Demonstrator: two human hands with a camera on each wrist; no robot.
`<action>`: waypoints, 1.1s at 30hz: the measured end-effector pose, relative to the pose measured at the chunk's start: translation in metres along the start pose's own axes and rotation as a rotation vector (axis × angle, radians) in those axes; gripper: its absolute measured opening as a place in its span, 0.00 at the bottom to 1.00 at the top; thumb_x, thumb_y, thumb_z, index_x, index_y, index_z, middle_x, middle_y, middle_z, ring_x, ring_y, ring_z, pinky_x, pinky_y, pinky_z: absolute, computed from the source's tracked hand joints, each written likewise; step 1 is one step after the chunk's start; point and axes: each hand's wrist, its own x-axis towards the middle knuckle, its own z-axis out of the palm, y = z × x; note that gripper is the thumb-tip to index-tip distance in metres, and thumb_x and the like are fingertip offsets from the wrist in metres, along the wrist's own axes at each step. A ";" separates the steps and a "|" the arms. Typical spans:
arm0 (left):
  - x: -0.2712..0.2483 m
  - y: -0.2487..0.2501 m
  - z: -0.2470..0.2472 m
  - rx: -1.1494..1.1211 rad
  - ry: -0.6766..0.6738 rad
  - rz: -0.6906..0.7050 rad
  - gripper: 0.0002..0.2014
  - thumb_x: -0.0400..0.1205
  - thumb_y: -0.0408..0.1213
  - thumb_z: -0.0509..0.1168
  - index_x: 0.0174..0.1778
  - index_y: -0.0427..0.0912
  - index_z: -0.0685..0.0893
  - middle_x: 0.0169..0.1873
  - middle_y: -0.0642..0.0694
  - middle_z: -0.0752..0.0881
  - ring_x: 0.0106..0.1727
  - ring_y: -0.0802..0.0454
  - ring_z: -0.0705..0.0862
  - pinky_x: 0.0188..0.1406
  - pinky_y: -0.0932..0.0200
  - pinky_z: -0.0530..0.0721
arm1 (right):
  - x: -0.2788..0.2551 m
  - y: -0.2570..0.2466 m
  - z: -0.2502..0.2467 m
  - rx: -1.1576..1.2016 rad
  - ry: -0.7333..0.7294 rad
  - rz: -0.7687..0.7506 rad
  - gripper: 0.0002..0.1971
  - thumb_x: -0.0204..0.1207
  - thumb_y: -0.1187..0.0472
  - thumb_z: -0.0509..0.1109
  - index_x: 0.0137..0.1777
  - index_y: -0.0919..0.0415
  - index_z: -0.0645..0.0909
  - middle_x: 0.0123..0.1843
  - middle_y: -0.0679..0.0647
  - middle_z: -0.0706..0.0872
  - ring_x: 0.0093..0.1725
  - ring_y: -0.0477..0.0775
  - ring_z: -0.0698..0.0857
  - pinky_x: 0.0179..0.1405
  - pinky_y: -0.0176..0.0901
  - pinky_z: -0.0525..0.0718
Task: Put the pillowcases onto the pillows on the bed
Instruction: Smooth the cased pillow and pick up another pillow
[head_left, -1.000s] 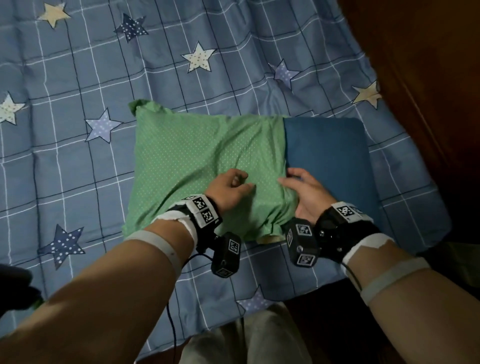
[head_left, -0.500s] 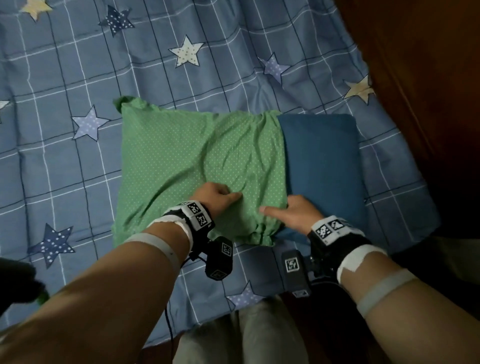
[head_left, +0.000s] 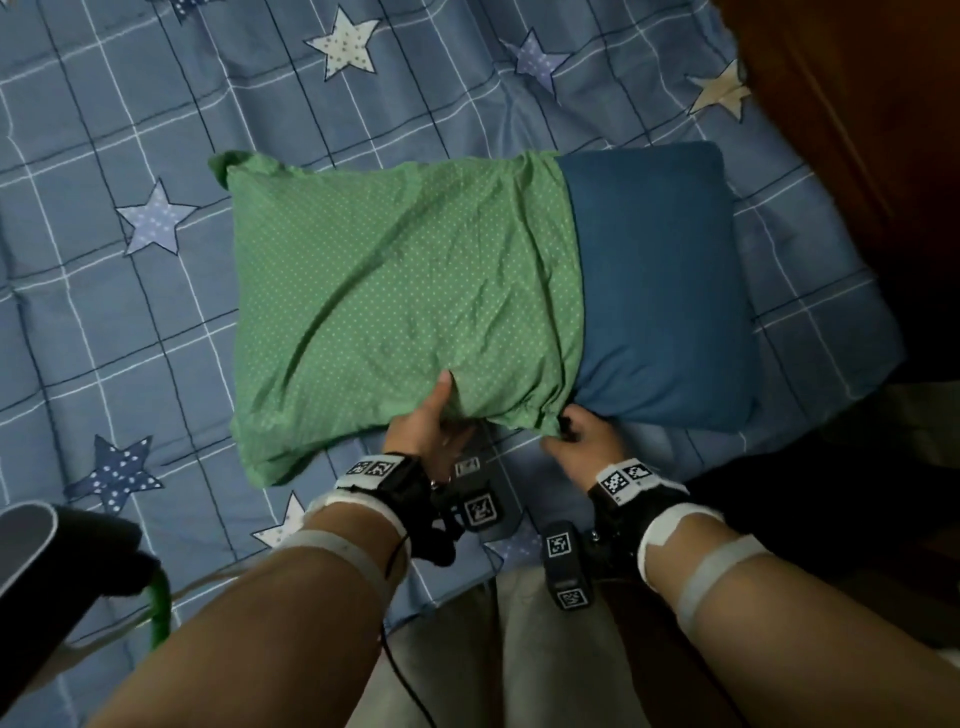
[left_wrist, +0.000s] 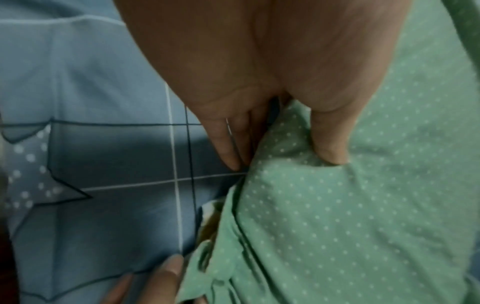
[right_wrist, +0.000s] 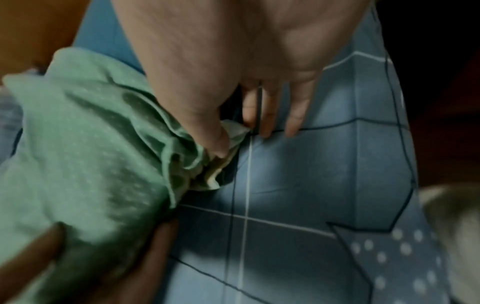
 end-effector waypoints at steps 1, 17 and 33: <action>-0.002 0.006 0.001 -0.049 -0.006 0.017 0.30 0.72 0.46 0.79 0.65 0.31 0.82 0.57 0.33 0.89 0.53 0.35 0.90 0.46 0.42 0.91 | -0.003 -0.002 0.001 0.037 0.046 -0.032 0.07 0.65 0.58 0.78 0.41 0.50 0.84 0.37 0.48 0.89 0.40 0.48 0.86 0.41 0.37 0.81; -0.044 0.093 -0.007 -0.043 0.033 0.402 0.07 0.81 0.36 0.73 0.46 0.39 0.81 0.55 0.33 0.86 0.52 0.31 0.87 0.42 0.30 0.89 | -0.047 -0.066 -0.080 -0.041 0.525 -0.280 0.12 0.78 0.72 0.62 0.54 0.62 0.85 0.34 0.55 0.89 0.37 0.51 0.88 0.41 0.34 0.78; -0.258 0.280 0.022 0.418 0.427 0.991 0.15 0.81 0.38 0.62 0.30 0.40 0.67 0.28 0.39 0.71 0.37 0.41 0.70 0.40 0.54 0.68 | -0.155 -0.340 -0.243 -0.209 0.031 -0.603 0.09 0.86 0.61 0.60 0.50 0.61 0.81 0.35 0.54 0.86 0.28 0.48 0.83 0.34 0.43 0.77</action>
